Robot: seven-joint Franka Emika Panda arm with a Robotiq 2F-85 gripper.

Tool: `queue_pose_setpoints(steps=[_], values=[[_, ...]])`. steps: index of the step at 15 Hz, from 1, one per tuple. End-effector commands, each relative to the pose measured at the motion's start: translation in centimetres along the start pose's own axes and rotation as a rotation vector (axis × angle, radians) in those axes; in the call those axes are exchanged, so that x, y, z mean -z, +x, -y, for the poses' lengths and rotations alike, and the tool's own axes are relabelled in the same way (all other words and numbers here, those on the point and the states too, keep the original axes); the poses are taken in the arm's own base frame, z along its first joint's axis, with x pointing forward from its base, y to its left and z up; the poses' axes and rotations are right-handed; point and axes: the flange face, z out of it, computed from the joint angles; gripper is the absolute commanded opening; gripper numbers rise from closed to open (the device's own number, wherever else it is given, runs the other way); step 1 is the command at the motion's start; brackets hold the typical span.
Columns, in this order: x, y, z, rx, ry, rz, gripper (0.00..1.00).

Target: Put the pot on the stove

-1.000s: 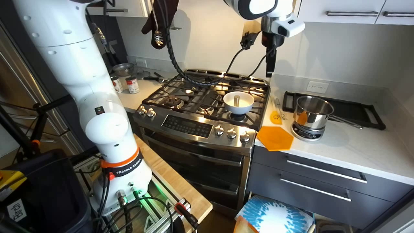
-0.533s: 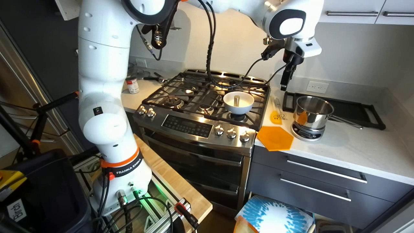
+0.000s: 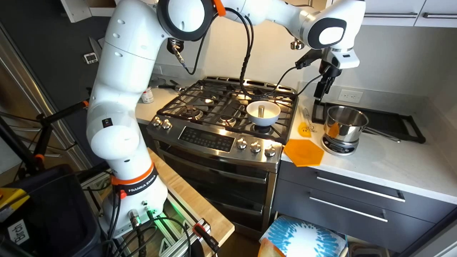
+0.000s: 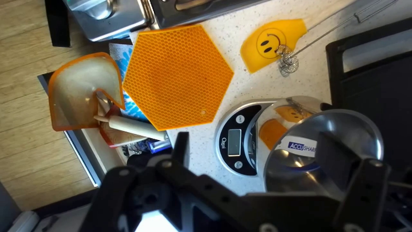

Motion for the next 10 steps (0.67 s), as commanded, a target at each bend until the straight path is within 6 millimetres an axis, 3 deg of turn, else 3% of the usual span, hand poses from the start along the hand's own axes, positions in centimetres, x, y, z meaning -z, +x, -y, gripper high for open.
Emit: queue_pose_setpoints(steps=[1, 5, 10], values=[[-2.4, 0.8, 1.5, -0.14, -0.01, -0.032, 1.0], [-6.4, 2.8, 3.8, -0.296, 0.039, -0.051, 1.0], [-10.3, 4.1, 6.3, -0.311, 0.028, -0.153, 1.0]])
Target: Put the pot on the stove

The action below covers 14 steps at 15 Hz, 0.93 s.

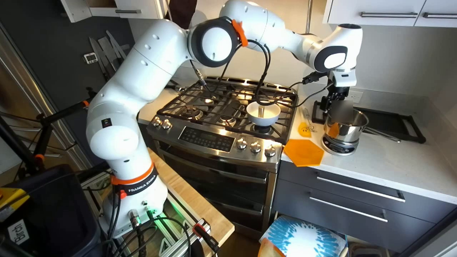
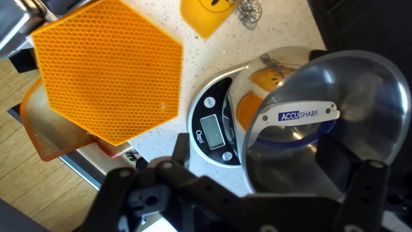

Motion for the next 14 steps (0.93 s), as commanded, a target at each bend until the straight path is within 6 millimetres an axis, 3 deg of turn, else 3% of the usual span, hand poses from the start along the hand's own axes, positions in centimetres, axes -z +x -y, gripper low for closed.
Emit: queue_pose_setpoints(steps=[1, 6, 9, 14], values=[[-2.7, 0.3, 1.6, 0.005, -0.033, -0.052, 1.0], [-5.2, 0.4, 2.6, 0.028, -0.036, -0.065, 1.0], [-6.2, 0.7, 2.7, 0.019, -0.055, -0.069, 0.66], [-7.1, 0.6, 2.1, 0.018, -0.126, -0.055, 0.27]])
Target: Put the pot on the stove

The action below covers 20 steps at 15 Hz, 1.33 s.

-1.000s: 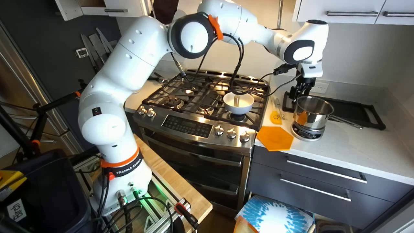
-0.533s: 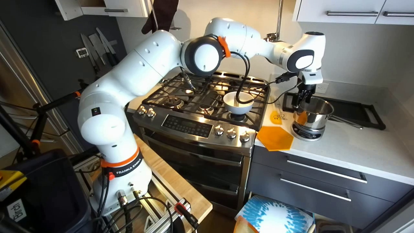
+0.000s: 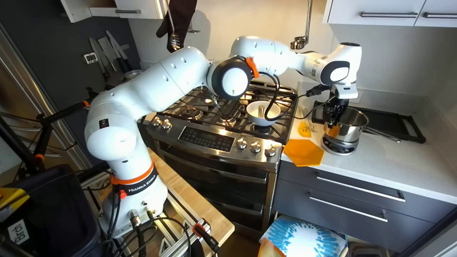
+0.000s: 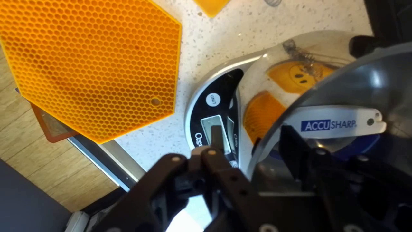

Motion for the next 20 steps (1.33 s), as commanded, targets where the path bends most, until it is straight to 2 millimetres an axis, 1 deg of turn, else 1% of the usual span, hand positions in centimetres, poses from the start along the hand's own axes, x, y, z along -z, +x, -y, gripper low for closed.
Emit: queue_pose_setpoints(steps=[1, 2, 3, 4, 6, 7, 9, 10, 12, 14, 16, 20], values=[[-0.4, 0.2, 0.0, -0.018, -0.036, 0.01, 0.19], [-0.4, 0.2, 0.0, -0.022, -0.04, 0.013, 0.11], [-0.4, 0.2, 0.0, -0.024, -0.044, 0.016, 0.04], [-0.3, 0.3, 0.0, -0.028, -0.044, 0.02, 0.0], [-0.3, 0.6, 0.1, -0.051, -0.034, 0.023, 0.0], [-0.1, 1.0, 0.1, -0.059, -0.027, 0.025, 0.02], [0.3, 1.1, 0.3, -0.086, 0.001, 0.021, 0.0], [1.1, 1.5, 0.4, -0.104, 0.015, 0.014, 0.01], [3.3, 1.9, 0.8, -0.123, 0.066, 0.015, 0.01], [5.5, 1.9, 1.5, -0.114, 0.132, -0.003, 0.01], [7.2, 1.9, 1.9, -0.098, 0.187, -0.011, 0.01], [8.9, -0.5, 2.4, -0.008, 0.219, 0.007, 0.01]])
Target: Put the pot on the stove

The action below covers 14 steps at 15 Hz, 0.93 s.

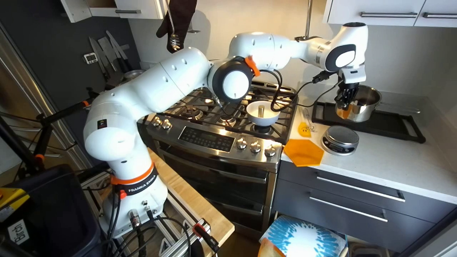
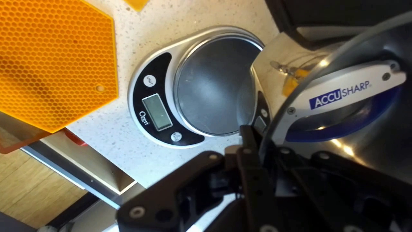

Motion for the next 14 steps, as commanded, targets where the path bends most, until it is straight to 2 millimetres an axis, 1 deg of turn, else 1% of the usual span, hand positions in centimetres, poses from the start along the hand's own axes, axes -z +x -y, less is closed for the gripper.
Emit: queue_pose_setpoints(steps=[1, 5, 9, 14], values=[[2.0, -2.0, 0.5, 0.073, 0.037, 0.041, 0.01], [2.0, -3.4, -0.2, 0.11, 0.039, 0.074, 0.01], [1.6, -4.1, -1.3, 0.115, 0.105, 0.071, 0.01], [0.8, -5.3, -3.8, 0.103, 0.148, 0.098, 0.01]])
